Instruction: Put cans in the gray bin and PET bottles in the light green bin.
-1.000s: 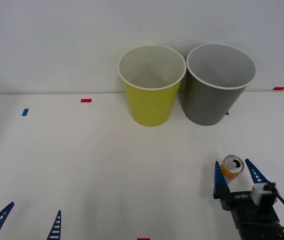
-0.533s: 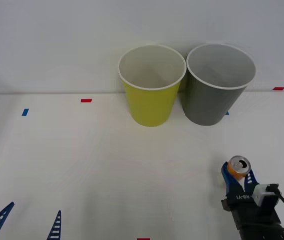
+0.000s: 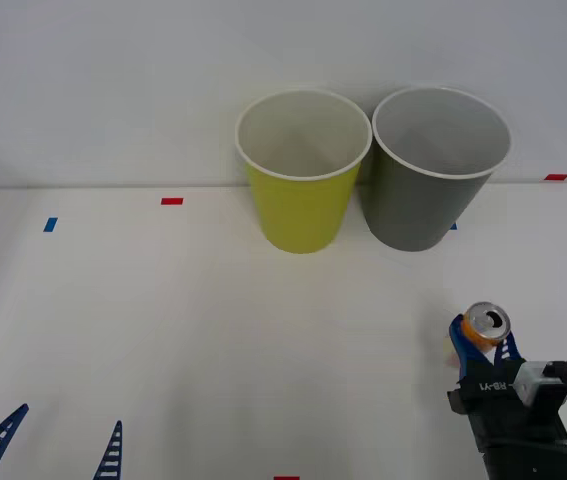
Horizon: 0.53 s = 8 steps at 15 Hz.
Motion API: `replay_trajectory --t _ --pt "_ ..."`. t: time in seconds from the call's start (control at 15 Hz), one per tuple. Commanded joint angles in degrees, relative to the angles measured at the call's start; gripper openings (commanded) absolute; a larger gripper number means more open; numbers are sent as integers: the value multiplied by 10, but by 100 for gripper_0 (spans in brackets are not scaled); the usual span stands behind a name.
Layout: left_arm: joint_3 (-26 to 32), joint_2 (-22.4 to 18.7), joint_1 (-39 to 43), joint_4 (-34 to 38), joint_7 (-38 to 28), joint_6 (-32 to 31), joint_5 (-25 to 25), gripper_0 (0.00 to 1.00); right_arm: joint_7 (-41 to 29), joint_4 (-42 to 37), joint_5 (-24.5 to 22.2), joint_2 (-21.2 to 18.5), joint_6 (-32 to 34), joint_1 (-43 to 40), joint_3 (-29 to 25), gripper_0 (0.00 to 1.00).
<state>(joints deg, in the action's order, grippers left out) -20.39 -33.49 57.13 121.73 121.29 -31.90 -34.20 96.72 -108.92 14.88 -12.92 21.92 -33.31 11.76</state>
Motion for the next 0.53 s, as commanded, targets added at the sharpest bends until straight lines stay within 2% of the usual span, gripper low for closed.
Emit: replay_trajectory --t 0.07,0.2,0.53 --pt "0 0 0 0 0 0 0 100 7 -138 4 8 -139 -38 -23 9" --pt "0 0 0 0 0 0 0 100 4 -199 4 19 -202 -44 -34 8" --pt "0 0 0 0 0 0 0 100 -5 -294 1 38 -301 -29 -50 6"
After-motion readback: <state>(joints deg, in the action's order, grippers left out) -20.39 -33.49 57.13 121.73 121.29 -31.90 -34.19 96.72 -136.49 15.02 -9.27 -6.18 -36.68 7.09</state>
